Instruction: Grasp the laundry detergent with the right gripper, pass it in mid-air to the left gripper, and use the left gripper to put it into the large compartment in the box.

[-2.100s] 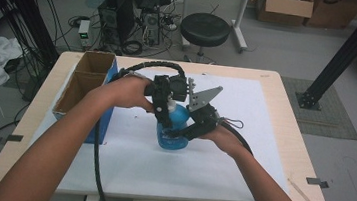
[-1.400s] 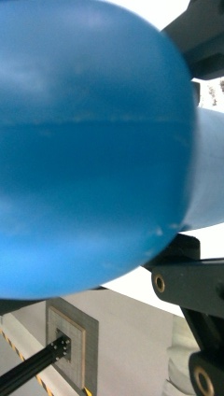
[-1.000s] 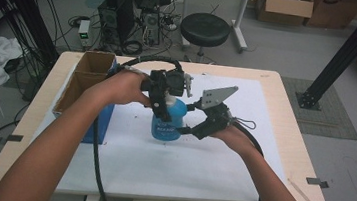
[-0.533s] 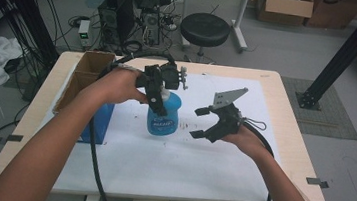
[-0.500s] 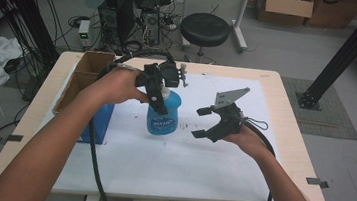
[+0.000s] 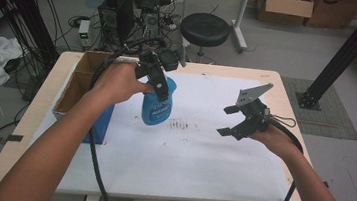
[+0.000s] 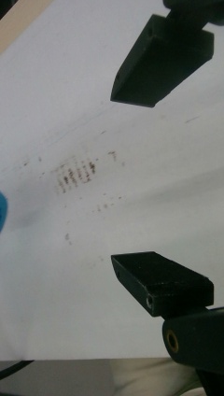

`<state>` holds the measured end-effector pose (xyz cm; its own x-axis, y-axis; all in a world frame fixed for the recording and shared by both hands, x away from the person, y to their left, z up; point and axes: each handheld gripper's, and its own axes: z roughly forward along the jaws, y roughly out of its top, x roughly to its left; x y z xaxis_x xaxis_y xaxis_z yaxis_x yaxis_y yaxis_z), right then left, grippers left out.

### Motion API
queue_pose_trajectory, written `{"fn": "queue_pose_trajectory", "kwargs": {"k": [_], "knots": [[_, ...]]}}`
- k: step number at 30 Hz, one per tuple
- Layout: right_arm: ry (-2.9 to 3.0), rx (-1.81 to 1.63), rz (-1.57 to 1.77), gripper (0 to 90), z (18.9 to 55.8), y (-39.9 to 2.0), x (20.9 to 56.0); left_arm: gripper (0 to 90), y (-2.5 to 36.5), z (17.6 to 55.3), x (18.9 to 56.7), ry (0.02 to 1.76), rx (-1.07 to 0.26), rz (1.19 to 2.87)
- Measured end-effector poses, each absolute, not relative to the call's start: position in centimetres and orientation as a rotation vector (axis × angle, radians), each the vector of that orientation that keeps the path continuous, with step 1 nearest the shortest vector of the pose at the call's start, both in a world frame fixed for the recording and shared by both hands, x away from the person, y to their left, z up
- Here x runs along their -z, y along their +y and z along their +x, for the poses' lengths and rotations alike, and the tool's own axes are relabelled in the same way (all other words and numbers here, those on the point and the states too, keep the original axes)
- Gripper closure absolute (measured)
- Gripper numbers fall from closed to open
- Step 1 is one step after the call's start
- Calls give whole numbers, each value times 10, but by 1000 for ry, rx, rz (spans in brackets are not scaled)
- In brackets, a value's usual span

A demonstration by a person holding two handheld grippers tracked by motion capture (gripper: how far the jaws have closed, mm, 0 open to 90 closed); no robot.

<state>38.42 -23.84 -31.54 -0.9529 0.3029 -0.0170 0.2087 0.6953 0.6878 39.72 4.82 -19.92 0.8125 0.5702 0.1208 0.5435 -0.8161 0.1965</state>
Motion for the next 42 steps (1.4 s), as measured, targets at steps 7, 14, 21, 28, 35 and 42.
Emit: {"fn": "queue_pose_trajectory", "kwargs": {"k": [7,14,21,28,35,42], "knots": [[2811,-967,487,176,386,-258,303,379,53,400,192,1002,-312,2804],[2877,-845,604,167,393,-274,299,378,58,398,175,1141,-326,2725],[2889,-764,606,169,392,-285,294,379,68,399,153,1265,-332,2644],[2839,-789,569,187,390,-296,284,380,87,405,122,1441,-354,2558],[2838,-777,573,181,392,-306,280,380,107,404,92,1625,-421,2440],[2819,-794,568,181,392,-313,273,380,132,399,76,1780,-467,2300]]}}
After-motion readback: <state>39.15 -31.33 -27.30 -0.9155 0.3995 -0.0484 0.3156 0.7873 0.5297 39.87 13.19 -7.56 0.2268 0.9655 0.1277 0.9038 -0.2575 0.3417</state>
